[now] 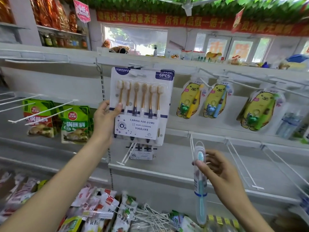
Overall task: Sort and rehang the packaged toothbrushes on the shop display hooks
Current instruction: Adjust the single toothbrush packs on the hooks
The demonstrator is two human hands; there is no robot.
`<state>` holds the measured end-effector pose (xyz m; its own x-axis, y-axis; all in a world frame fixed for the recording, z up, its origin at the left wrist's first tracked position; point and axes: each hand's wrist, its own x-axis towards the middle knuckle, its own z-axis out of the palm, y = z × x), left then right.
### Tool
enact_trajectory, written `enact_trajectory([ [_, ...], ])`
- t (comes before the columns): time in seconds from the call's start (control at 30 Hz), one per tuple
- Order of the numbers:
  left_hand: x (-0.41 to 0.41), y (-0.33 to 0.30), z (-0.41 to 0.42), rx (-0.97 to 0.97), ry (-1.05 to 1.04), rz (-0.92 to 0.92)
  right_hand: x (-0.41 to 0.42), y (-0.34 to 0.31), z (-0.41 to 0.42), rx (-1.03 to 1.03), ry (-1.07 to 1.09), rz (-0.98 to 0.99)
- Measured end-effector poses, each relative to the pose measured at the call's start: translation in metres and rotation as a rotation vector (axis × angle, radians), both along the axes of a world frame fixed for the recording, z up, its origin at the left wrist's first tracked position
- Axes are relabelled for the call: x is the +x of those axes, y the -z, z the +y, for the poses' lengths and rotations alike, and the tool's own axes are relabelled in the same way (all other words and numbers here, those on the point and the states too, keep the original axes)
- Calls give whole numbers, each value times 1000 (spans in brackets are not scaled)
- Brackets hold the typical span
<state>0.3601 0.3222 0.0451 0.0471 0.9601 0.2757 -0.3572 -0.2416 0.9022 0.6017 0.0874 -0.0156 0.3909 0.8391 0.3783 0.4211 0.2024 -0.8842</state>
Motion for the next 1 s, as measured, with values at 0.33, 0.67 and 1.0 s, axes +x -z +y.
enact_trajectory([
  [0.33, 37, 3, 43, 49, -10, 52, 8, -1, -33, 0, 111, 11],
  [0.67, 61, 12, 67, 100, -25, 137, 13, 5, -63, -16, 198, 48],
  [1.0, 63, 44, 61, 107, -136, 146, 7, 8, -83, 3, 250, 74],
])
